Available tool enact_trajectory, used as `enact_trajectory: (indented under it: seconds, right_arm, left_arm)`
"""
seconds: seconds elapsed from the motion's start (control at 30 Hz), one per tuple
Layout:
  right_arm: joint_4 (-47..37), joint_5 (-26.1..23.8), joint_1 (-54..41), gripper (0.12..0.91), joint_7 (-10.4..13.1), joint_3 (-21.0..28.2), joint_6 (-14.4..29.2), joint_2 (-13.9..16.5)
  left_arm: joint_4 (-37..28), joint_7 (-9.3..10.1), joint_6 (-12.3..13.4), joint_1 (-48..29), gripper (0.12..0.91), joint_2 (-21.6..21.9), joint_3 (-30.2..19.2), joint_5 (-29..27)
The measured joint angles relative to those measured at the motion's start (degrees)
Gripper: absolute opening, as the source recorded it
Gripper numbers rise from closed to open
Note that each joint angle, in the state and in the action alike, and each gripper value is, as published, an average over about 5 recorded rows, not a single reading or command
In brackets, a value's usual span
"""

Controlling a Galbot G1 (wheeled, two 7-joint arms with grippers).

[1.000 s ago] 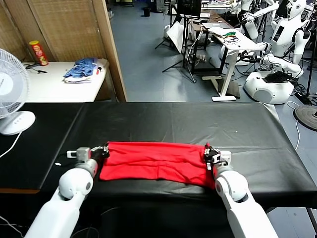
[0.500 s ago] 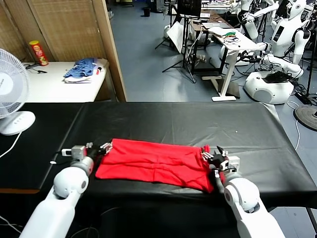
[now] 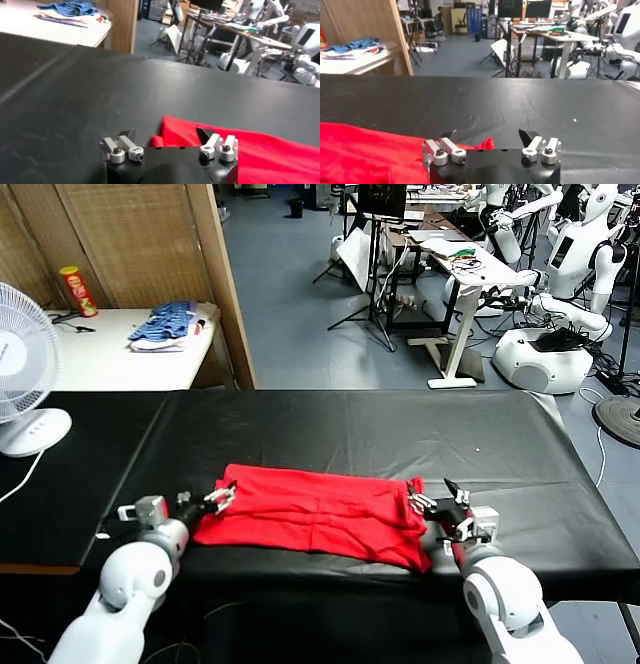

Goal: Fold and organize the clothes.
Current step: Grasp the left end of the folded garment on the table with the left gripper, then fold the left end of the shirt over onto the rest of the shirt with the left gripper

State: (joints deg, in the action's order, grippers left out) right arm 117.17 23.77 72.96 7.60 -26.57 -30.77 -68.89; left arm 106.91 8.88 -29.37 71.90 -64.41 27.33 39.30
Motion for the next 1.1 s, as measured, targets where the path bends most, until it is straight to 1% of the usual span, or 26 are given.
enact_trajectory:
  seconds: [0.03, 0.13, 0.17, 0.23, 0.27, 0.37, 0.4, 0.47, 0.63, 0.77, 0.97, 1.03, 1.1]
  right_arm:
    - [0.19, 0.0, 0.05, 0.798, -0.02, -0.05, 0.0, 0.03]
    - [0.77, -0.01, 0.11, 0.798, -0.06, -0.1, 0.01, 0.13]
    - [0.9, -0.02, 0.09, 0.798, -0.07, -0.09, 0.01, 0.15]
    - [1.03, -0.06, 0.02, 0.798, -0.07, -0.1, 0.01, 0.14]
    - [1.05, -0.09, -0.02, 0.798, -0.07, -0.13, 0.01, 0.11]
    - [1.06, -0.2, -0.05, 0.798, -0.06, -0.4, 0.02, -0.04]
    - [1.09, -0.25, -0.02, 0.798, -0.05, -0.53, 0.02, -0.1]
    - [1.25, -0.47, 0.09, 0.798, -0.01, -0.8, 0.01, -0.24]
    - [2.26, -1.06, 0.69, 0.798, 0.05, -1.61, -0.14, -0.4]
    - [3.09, -1.06, 1.24, 0.798, 0.1, -2.04, -0.21, -0.53]
    - [3.87, -1.43, 1.9, 0.798, 0.21, -1.69, -0.22, -1.38]
    - [4.14, -1.68, 2.16, 0.798, 0.24, -1.57, -0.22, -1.74]
    - [4.43, -2.0, 2.47, 0.798, 0.25, -1.53, -0.22, -2.0]
  left_arm:
    - [-0.15, 0.02, 0.12, 0.26, 0.76, -0.15, 0.03, -0.12]
    - [-0.45, 0.09, 0.28, 0.69, 0.636, -0.39, 0.11, 0.0]
    - [-0.46, 0.11, 0.28, 0.77, 0.572, -0.43, 0.14, 0.21]
    - [-0.35, 0.14, 0.21, 0.9, 0.472, -0.48, 0.15, 0.57]
    - [-0.24, 0.17, 0.15, 0.96, 0.405, -0.48, 0.13, 0.62]
    - [0.36, 0.11, -0.01, 1.18, 0.244, -0.36, -0.04, -0.66]
    - [0.63, 0.01, 0.0, 1.23, 0.199, -0.29, -0.12, -1.59]
    - [1.15, -0.29, 0.26, 1.22, 0.157, -0.09, -0.23, -4.21]
    - [1.33, -1.0, 2.16, 0.9, 0.161, 1.23, 0.19, -14.28]
    - [0.34, -1.22, 3.58, 1.43, 0.158, 4.12, 2.08, -21.6]
    - [-1.15, -1.12, 4.75, 2.54, 0.158, 11.22, 6.59, -25.75]
    - [-0.63, -0.87, 4.46, 3.01, 0.158, 12.46, 7.29, -26.25]
    - [0.69, -0.51, 3.76, 3.54, 0.158, 12.69, 7.38, -25.8]
